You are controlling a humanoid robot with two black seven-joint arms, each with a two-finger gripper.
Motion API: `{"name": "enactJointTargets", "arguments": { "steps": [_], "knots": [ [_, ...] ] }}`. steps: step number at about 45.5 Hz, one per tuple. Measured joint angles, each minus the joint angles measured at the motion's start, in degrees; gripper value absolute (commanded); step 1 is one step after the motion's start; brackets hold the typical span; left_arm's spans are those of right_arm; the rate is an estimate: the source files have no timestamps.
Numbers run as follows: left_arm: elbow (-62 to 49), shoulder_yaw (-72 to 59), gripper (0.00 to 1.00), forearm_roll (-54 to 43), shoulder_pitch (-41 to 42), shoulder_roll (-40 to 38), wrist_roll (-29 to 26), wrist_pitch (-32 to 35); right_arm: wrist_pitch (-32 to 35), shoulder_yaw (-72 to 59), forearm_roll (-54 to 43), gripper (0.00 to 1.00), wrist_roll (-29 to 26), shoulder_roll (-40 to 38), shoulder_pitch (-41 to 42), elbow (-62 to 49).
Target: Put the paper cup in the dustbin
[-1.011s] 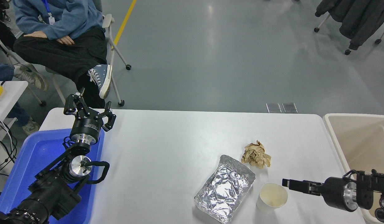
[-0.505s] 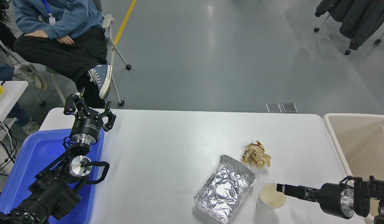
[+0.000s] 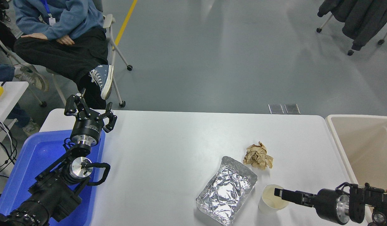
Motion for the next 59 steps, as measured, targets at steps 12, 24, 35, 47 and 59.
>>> {"name": "enactJointTargets", "arguments": {
  "steps": [12,24,35,47,59],
  "knots": [
    [0.0,0.0,1.0,0.0,0.0,0.0,0.0,0.0,-1.2,0.0,-1.2,0.93,1.2,1.4,-1.6,-1.9],
    [0.0,0.0,1.0,0.0,0.0,0.0,0.0,0.0,-2.6,0.0,-1.6,0.21,1.7,2.4,-2.8,-3.4],
    [0.0,0.0,1.0,0.0,0.0,0.0,0.0,0.0,-3.3,-0.4,-1.7,0.0,2.1,2.6,-3.3,-3.8],
    [0.0,0.0,1.0,0.0,0.0,0.0,0.0,0.0,-3.4,0.3,-1.0,0.0,3.0,1.0,-3.4,-2.5],
    [0.0,0.0,1.0,0.0,0.0,0.0,0.0,0.0,-3.0,1.8,1.5,0.0,3.9,-3.1,-3.0,2.0]
  ]
}}
